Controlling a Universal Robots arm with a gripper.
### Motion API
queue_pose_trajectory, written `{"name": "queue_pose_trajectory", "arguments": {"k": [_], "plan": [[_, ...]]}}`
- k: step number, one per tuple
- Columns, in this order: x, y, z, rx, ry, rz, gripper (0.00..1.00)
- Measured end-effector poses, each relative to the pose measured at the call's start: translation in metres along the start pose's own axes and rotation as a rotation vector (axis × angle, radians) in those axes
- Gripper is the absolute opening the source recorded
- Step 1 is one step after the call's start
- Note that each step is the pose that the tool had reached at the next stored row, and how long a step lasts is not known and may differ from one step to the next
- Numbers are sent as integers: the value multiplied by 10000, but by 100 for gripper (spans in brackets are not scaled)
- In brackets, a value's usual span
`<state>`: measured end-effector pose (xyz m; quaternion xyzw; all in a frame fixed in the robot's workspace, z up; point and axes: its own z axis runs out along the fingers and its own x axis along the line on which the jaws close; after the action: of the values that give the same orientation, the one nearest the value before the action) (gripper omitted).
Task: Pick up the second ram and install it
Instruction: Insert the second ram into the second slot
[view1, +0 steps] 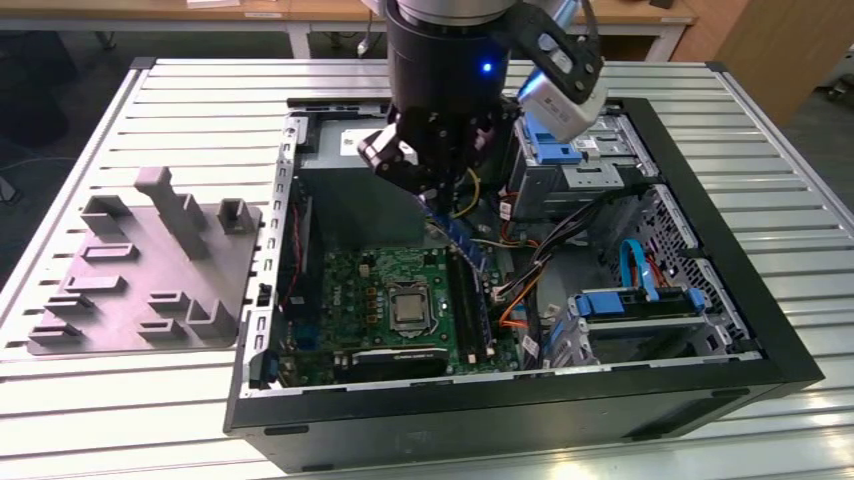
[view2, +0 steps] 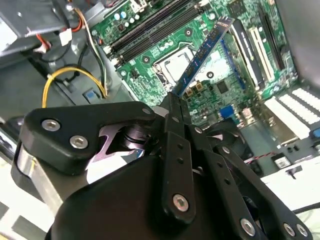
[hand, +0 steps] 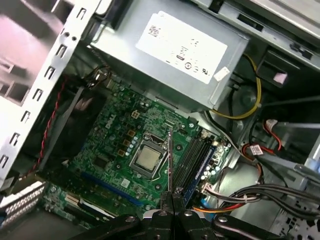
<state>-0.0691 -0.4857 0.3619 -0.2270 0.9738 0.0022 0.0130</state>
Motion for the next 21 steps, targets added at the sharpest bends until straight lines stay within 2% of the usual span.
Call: {"name": "queue_pose_trajectory", "arguments": {"k": [21], "plan": [[0,0,19,101,6,3819,11]]}}
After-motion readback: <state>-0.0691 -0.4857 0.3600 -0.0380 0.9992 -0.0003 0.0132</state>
